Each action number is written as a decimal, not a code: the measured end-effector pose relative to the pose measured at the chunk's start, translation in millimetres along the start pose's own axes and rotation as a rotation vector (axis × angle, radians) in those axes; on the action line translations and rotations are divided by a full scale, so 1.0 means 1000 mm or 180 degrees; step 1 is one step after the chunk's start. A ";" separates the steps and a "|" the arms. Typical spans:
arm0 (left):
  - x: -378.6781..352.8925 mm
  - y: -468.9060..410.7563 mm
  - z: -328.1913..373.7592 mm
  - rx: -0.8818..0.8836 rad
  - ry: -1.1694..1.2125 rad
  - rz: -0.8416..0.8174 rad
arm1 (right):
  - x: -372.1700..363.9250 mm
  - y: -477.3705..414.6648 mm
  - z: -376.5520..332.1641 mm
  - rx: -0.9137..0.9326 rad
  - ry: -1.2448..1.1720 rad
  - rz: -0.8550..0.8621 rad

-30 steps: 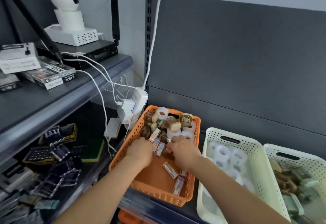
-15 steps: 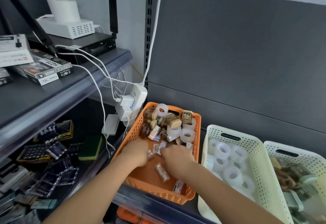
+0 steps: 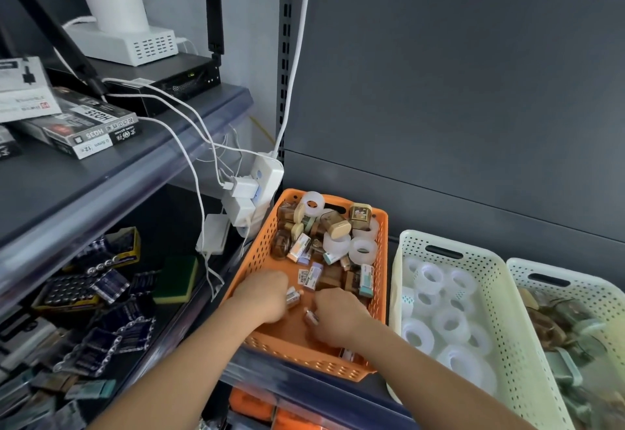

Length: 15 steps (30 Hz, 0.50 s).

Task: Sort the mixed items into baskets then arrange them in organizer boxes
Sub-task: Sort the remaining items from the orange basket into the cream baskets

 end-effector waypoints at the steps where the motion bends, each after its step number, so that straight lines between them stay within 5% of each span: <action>1: 0.003 0.001 0.000 -0.0020 0.0110 0.0021 | 0.002 0.001 0.002 -0.0012 -0.0114 0.0072; 10: 0.050 0.010 0.046 -0.0552 0.1481 0.0812 | 0.065 0.036 0.054 -0.0289 -0.1785 0.1599; 15: 0.060 0.014 0.111 -0.0999 0.2062 0.1001 | 0.077 0.075 0.113 -0.0542 -0.2184 0.1999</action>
Point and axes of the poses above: each hand's wrist, its own y-axis away from the middle knuckle, its own x-axis out of the back of the hand, z = x × y, the point moved 7 cm from there along -y, towards the middle knuckle, and after that the axes turned 6 degrees about y, right-handed, at the moved point
